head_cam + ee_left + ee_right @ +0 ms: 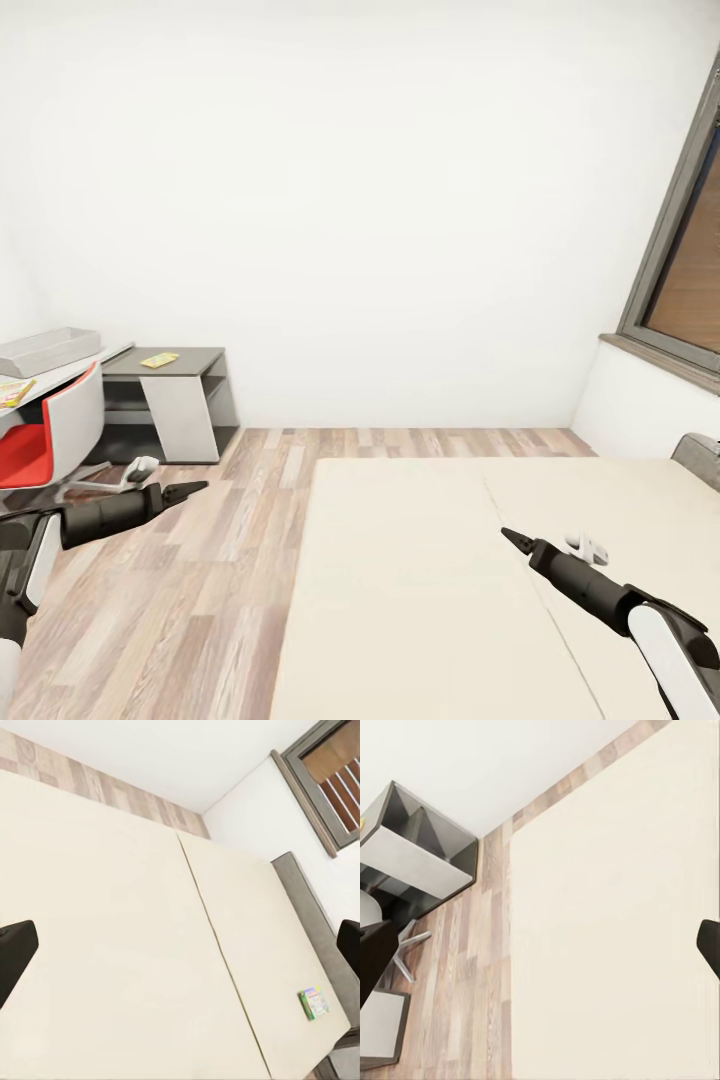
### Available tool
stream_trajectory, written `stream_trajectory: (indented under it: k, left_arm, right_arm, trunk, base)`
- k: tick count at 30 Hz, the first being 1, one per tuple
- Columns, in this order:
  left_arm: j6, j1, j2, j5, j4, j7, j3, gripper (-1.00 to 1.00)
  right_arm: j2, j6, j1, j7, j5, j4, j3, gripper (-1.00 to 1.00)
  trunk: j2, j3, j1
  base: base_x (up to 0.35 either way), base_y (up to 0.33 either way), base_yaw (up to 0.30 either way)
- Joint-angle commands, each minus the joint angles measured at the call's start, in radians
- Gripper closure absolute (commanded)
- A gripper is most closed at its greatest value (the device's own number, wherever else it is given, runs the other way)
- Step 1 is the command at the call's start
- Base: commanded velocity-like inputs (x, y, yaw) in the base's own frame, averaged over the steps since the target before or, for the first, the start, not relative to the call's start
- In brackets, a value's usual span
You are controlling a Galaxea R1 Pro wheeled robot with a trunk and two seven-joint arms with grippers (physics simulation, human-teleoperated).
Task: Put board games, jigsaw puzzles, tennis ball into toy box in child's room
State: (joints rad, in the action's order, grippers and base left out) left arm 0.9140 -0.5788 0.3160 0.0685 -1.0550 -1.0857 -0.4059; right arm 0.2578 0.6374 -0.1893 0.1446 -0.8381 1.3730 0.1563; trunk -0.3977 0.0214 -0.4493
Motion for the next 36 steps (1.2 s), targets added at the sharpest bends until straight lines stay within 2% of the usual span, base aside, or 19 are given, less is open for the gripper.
stream_trajectory:
  k: [1,36]
  left_arm:
    - [0.008,-0.001,0.0,0.003,0.0,-0.001,-0.001,-1.0]
    - [0.006,-0.001,0.0,0.003,0.0,-0.002,0.001,-1.0]
  right_arm:
    - [0.0,0.005,-0.001,0.004,0.001,0.0,0.002,-1.0]
    - [0.0,0.005,-0.001,0.004,0.0,0.0,0.003,-1.0]
  trunk:
    - [-0.002,0.002,-0.001]
    - [-0.002,0.002,-0.001]
  base:
    - [0.0,-0.304,0.0]
    - [0.0,-0.304,0.0]
